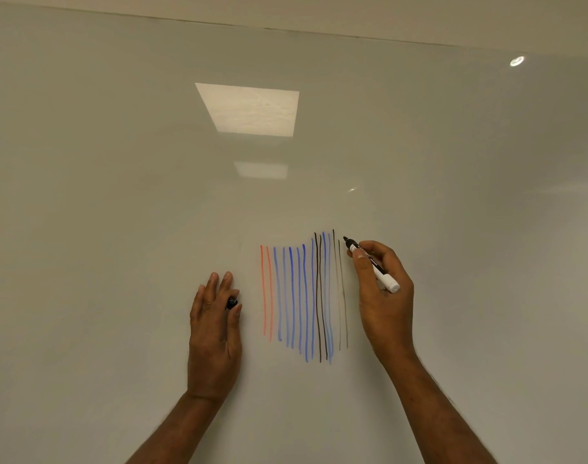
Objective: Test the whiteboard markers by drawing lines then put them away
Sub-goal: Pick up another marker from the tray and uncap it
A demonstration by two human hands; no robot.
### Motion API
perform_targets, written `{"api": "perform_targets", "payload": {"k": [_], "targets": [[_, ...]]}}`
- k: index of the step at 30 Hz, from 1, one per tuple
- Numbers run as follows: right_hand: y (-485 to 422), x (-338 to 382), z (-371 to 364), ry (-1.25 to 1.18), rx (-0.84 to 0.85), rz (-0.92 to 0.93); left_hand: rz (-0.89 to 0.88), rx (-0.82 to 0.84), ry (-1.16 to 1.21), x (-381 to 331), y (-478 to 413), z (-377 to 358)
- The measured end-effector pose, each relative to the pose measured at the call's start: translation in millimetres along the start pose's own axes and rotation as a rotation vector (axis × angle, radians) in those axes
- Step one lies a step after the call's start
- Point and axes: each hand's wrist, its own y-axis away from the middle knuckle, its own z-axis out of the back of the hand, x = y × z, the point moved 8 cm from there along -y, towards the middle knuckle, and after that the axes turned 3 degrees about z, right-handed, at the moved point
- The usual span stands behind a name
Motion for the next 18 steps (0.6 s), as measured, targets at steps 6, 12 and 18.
{"api": "perform_targets", "payload": {"k": [6,12,18], "targets": [[-7,-2,-7,0.026,0.013,0.027,-0.005,-0.002,-0.022,0,0,-1],[-2,-9,-2,0.073,0.02,0.022,-0.055,-0.037,-0.032,-8,0,1],[28,-24,13,0.086,0.013,-0.027,-0.068,-0.037,-0.044,-10,-1,2]]}}
